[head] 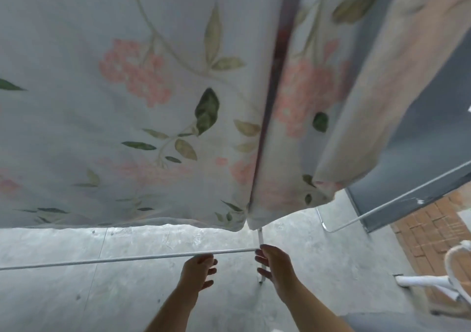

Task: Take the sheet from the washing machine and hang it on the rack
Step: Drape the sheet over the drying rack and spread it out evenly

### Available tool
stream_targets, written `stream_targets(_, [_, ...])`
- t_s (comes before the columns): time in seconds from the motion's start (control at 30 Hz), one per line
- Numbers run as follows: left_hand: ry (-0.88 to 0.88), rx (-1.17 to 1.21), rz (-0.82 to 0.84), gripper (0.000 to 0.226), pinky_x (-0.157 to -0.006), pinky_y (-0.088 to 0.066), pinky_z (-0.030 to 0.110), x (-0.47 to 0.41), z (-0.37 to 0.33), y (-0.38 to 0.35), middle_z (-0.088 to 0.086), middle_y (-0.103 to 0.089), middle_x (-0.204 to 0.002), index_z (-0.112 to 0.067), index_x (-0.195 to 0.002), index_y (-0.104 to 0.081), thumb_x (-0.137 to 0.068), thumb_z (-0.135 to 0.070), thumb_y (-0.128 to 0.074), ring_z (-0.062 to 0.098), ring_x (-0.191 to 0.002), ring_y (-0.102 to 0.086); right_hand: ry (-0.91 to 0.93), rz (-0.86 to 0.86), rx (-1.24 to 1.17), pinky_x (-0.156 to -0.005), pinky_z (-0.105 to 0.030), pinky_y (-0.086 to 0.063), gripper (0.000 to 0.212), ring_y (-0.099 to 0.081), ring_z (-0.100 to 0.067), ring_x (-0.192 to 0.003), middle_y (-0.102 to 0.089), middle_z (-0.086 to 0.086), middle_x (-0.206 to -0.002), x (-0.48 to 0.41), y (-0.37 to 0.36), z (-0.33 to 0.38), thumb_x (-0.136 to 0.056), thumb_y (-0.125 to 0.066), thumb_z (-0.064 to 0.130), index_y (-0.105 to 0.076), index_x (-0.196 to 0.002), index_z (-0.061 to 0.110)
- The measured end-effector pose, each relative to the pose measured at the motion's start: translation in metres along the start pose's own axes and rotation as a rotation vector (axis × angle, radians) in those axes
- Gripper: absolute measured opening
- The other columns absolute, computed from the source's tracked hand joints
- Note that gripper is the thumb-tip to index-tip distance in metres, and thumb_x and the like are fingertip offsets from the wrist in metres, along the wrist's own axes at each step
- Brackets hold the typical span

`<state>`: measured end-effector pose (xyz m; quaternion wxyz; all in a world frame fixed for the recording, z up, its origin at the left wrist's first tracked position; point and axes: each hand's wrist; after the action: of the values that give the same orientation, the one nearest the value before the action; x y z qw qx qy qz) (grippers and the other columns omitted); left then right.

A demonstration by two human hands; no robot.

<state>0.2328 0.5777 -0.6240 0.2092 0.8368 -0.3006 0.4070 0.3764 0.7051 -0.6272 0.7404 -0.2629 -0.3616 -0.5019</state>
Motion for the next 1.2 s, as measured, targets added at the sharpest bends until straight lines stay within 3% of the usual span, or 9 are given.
stream_targets(0.1, [-0.009, 0.175, -0.005, 0.010, -0.074, -0.050, 0.036, -0.059, 0.002, 0.003, 0.007, -0.068, -0.096, -0.010, -0.102, -0.061, -0.094, -0.009, -0.054, 0.024, -0.094, -0.062, -0.044, 0.008, -0.183, -0.079, -0.040, -0.048, 0.017, -0.061, -0.026, -0.101, -0.066, -0.012, -0.105, -0.053, -0.039, -0.020, -0.096, -0.050, 0.011, -0.060, -0.108, 0.003])
stream_targets(0.23, [0.029, 0.365, -0.007, 0.010, -0.076, -0.047, 0.039, -0.131, 0.007, -0.009, 0.010, -0.061, -0.100, -0.011, -0.089, -0.054, -0.096, -0.006, -0.049, 0.026, -0.100, -0.057, -0.040, 0.023, -0.333, -0.096, -0.047, -0.039, 0.018, -0.049, -0.025, -0.116, -0.055, -0.008, -0.118, -0.119, -0.068, -0.028, -0.098, -0.047, 0.010, -0.052, -0.115, 0.009])
stream_targets(0.3, [0.069, 0.457, 0.006, 0.009, -0.082, -0.044, 0.044, -0.156, 0.012, -0.016, 0.015, -0.055, -0.113, -0.006, -0.103, -0.053, -0.098, -0.005, -0.046, 0.028, -0.107, -0.053, -0.034, 0.054, -0.358, -0.098, -0.049, -0.036, 0.019, -0.050, -0.024, -0.119, -0.058, -0.006, -0.119, -0.138, -0.071, -0.028, -0.098, -0.046, 0.010, -0.053, -0.116, 0.010])
stream_targets(0.4, [0.056, 0.566, 0.091, 0.033, -0.091, -0.041, 0.048, -0.191, 0.025, -0.023, 0.016, -0.051, -0.128, -0.003, -0.130, -0.045, -0.097, -0.006, -0.045, 0.031, -0.123, -0.046, -0.022, 0.125, -0.326, -0.096, -0.047, -0.035, 0.014, -0.055, -0.022, -0.113, -0.066, -0.005, -0.110, -0.161, -0.074, -0.039, -0.096, -0.047, 0.011, -0.060, -0.099, 0.012])
stream_targets(0.53, [-0.067, 0.638, 0.210, 0.026, -0.087, -0.049, 0.043, -0.209, 0.032, -0.028, 0.011, -0.066, -0.116, -0.007, -0.119, -0.058, -0.094, -0.009, -0.052, 0.027, -0.112, -0.060, -0.042, 0.234, -0.333, -0.101, -0.047, -0.035, 0.020, -0.055, -0.021, -0.113, -0.065, -0.006, -0.113, -0.179, -0.078, -0.052, -0.097, -0.044, 0.014, -0.063, -0.104, 0.013])
stream_targets(0.63, [-0.118, 0.549, 0.115, 0.011, -0.086, -0.053, 0.039, -0.212, 0.039, -0.030, 0.011, -0.070, -0.104, -0.008, -0.102, -0.063, -0.092, -0.012, -0.060, 0.025, -0.099, -0.066, 0.001, 0.295, -0.348, -0.102, -0.044, -0.037, 0.019, -0.057, -0.022, -0.113, -0.066, -0.010, -0.115, -0.187, -0.083, -0.059, -0.096, -0.046, 0.011, -0.062, -0.106, 0.010])
stream_targets(0.83, [-0.163, 0.238, -0.152, 0.016, -0.077, -0.051, 0.038, -0.241, 0.055, -0.033, 0.008, -0.067, -0.081, -0.009, -0.075, -0.062, -0.085, -0.021, -0.067, 0.025, -0.085, -0.064, 0.071, -0.012, -0.126, -0.090, -0.041, -0.046, 0.007, -0.061, -0.021, -0.094, -0.067, -0.010, -0.094, -0.220, -0.089, -0.074, -0.086, -0.062, 0.001, -0.062, -0.087, 0.008])
stream_targets(0.97, [-0.136, 0.178, -0.205, 0.015, -0.058, -0.042, 0.027, -0.266, 0.073, -0.033, 0.004, -0.070, -0.075, -0.007, -0.078, -0.064, -0.086, -0.020, -0.065, 0.017, -0.075, -0.070, 0.134, -0.170, 0.033, -0.079, -0.045, -0.052, 0.017, -0.055, -0.026, -0.078, -0.061, -0.014, -0.078, -0.250, -0.097, -0.090, -0.087, -0.062, 0.007, -0.056, -0.071, 0.005])
stream_targets(1.2, [-0.059, 0.081, -0.309, 0.022, -0.067, -0.046, 0.034, -0.302, 0.080, -0.028, 0.001, -0.071, -0.059, -0.012, -0.076, -0.063, -0.087, -0.031, -0.063, 0.019, -0.074, -0.071, 0.116, -0.236, 0.222, -0.086, -0.051, -0.053, 0.025, -0.064, -0.028, -0.082, -0.067, -0.009, -0.072, -0.282, -0.106, -0.106, -0.088, -0.063, 0.026, -0.059, -0.068, 0.012])
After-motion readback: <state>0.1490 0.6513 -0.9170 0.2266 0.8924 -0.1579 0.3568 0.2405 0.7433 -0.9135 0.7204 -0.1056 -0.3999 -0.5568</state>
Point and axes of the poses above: each hand's wrist, its own x-axis away from the middle knuckle, its own y-axis out of the back of the hand, z = x × y
